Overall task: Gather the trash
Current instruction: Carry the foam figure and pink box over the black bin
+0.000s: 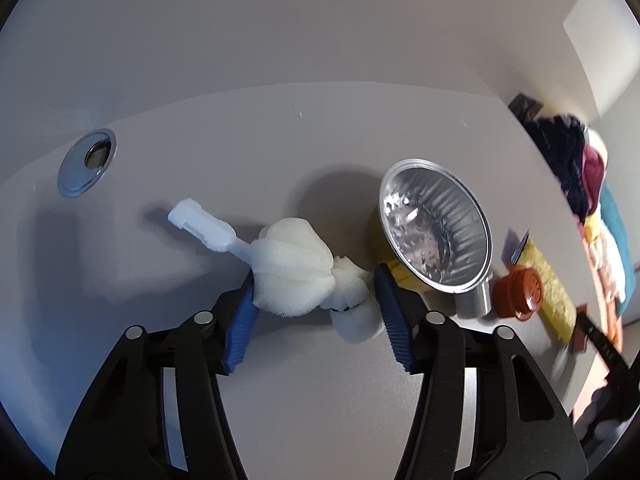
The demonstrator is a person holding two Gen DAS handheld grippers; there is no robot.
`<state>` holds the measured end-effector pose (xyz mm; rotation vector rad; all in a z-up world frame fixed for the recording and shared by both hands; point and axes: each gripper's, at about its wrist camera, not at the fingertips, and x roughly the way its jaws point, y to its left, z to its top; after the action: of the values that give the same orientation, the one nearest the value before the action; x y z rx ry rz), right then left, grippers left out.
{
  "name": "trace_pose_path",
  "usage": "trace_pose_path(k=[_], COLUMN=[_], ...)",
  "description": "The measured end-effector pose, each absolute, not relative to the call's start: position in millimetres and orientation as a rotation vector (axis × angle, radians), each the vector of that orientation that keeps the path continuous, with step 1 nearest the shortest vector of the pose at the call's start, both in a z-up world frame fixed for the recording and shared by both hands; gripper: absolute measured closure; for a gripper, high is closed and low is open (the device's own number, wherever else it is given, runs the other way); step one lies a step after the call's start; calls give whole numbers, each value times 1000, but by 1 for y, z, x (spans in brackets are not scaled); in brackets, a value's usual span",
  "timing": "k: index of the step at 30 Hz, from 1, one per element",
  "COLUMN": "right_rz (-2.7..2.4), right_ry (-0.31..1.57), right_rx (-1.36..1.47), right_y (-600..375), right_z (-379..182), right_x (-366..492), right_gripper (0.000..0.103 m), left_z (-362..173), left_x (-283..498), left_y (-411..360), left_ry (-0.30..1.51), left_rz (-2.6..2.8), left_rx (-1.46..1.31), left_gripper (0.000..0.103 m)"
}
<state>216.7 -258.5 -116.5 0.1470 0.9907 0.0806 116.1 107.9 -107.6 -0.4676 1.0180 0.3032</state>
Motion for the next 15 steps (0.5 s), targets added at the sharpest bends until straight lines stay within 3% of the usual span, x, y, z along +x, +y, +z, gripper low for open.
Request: trace_pose_path(k=[6, 15], right_rz=[96, 121], right_ry=[973, 925], right_rx=[183, 206], right_y=[-262, -266], right_z=[-106, -80], right_x=[203, 173], right_gripper=[82, 82], left_z=[-106, -80], left_x=[107, 87], left_y=[114, 97], left_ry=[989, 923], left_rz=[276, 215], left_rx=[-488, -440], left_gripper=[60, 63])
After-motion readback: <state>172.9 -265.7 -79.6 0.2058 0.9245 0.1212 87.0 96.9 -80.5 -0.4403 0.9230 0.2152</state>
